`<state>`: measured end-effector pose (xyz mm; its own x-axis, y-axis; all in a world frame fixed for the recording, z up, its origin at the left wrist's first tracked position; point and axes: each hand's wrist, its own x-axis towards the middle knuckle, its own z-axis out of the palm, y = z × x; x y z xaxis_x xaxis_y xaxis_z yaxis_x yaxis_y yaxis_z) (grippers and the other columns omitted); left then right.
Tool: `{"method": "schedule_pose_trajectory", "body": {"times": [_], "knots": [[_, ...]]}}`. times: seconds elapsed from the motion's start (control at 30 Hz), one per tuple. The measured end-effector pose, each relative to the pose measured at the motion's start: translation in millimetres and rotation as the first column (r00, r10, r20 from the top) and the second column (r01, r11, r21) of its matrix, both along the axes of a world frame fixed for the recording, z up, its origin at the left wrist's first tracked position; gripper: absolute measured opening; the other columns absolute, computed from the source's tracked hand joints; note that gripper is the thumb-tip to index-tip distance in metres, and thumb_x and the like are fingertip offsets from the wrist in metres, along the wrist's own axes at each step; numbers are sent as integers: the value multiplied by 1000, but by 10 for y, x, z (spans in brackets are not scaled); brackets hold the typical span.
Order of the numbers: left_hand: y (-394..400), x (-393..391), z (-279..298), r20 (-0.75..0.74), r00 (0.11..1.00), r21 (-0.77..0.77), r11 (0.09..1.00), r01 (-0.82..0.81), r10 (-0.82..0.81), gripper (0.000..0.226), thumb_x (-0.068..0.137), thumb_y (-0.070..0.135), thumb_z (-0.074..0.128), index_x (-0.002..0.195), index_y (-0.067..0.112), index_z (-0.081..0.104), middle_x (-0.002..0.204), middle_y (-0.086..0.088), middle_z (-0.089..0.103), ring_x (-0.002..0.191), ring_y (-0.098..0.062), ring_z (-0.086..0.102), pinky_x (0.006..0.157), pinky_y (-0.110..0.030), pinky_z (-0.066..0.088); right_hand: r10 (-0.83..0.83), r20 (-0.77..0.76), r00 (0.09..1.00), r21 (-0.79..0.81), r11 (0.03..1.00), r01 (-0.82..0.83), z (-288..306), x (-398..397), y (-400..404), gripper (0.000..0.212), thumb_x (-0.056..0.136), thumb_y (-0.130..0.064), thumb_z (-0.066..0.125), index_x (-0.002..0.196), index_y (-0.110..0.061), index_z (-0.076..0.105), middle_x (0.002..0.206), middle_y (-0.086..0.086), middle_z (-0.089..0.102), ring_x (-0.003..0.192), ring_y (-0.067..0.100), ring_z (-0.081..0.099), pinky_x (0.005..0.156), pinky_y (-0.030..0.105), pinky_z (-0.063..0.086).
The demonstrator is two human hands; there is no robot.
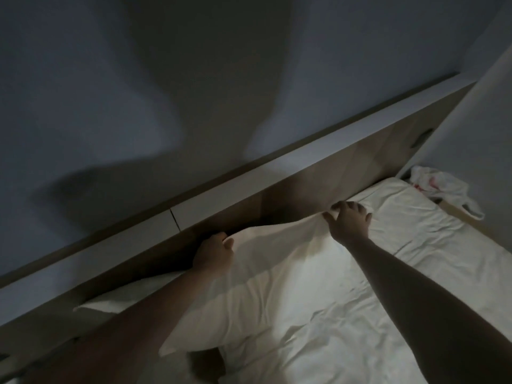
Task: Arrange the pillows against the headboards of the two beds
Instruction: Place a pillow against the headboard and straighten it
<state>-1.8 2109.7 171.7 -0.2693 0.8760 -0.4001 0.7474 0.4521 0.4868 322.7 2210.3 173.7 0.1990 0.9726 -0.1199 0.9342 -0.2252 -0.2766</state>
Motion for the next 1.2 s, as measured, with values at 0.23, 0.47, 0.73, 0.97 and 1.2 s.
{"method": "schedule_pose_trajectory", "body": {"times": [0.23,0.47,0.73,0.97,1.2], "knots": [[-97,-193,-194,-212,976,139,986,89,-58,32,107,44,45,110,22,68,102,-4,75,99,-30,70,79,-40,55,-439,-423,793,-149,897,417,-686,-354,-342,102,81,-62,74,151,1,37,150,28,44,139,48,43,117,52,37],[-29,-225,-160,-357,930,157,976,151,-87,43,105,50,47,72,23,54,60,6,53,56,-15,50,54,-32,31,-667,-428,611,-600,715,360,-1276,-583,-481,103,63,-89,58,136,-17,55,126,15,60,101,38,66,50,38,61],[25,-194,1,-302,949,339,920,195,-90,44,104,43,53,66,21,49,50,8,41,49,-15,39,55,-32,32,-613,-548,569,-342,785,516,-1280,-611,-345,23,86,-25,55,79,-6,65,87,22,71,84,42,68,78,47,60],[137,24,116,-243,969,460,875,152,-40,40,105,43,53,76,19,65,55,-1,61,52,-22,58,53,-37,45,-566,-650,508,-77,713,697,-1086,-405,-323,38,103,-26,46,68,-9,45,65,9,52,71,37,55,68,41,42],[126,121,-167,-308,947,340,920,197,-89,37,106,42,50,90,19,75,72,-5,75,67,-27,70,58,-32,39,-572,-579,581,-139,772,620,-1119,-243,-138,36,98,-36,60,109,-4,72,109,23,75,106,43,68,89,42,51]]}}
